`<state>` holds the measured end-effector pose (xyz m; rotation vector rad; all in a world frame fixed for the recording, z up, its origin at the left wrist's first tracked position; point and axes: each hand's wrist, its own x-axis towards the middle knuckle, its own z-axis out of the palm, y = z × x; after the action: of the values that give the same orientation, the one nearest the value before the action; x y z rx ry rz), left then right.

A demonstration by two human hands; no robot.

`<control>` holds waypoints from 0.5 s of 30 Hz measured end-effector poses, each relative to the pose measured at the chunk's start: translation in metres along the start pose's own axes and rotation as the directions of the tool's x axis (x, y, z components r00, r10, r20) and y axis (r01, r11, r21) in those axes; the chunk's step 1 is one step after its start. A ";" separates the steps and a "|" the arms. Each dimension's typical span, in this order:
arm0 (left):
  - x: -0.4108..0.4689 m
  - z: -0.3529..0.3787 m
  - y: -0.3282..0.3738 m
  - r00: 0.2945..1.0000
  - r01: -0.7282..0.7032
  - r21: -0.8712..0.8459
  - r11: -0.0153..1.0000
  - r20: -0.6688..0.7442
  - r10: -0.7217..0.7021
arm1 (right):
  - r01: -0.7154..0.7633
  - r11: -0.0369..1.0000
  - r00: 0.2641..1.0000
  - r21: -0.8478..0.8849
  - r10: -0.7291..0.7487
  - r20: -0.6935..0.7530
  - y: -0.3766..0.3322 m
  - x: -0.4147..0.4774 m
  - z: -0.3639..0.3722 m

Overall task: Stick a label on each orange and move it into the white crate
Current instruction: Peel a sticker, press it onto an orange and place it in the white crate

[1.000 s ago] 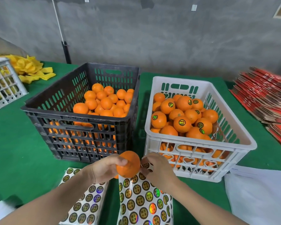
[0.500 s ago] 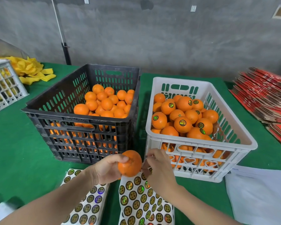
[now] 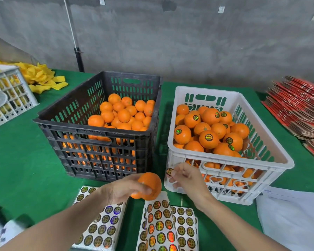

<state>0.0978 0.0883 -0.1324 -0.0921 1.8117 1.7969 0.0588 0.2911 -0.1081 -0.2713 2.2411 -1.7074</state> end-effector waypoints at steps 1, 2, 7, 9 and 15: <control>-0.002 0.001 0.001 0.999 -0.029 0.036 0.999 -0.023 0.030 | 0.018 1.000 1.000 0.009 -0.018 0.009 -0.005 -0.002 -0.002; -0.004 0.002 0.002 0.997 -0.059 0.050 0.997 -0.045 0.062 | 0.037 0.999 0.999 0.019 -0.037 0.020 -0.009 -0.005 -0.005; -0.018 0.015 0.014 0.973 -0.226 -0.046 0.973 -0.063 0.223 | 0.096 0.987 0.989 0.127 -0.108 0.096 -0.033 -0.016 -0.018; -0.022 0.020 0.025 0.965 -0.260 -0.187 0.947 -0.019 0.261 | 0.119 0.981 0.979 0.152 -0.141 0.146 -0.044 -0.017 -0.023; -0.026 0.035 0.069 0.959 -0.266 -0.401 0.876 -0.023 0.281 | 0.317 0.948 0.909 0.017 -0.309 0.279 -0.075 -0.020 -0.035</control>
<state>0.1013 0.1186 -0.0570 0.0431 1.4596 2.3394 0.0621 0.3087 -0.0253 -0.8656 2.0975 -1.6603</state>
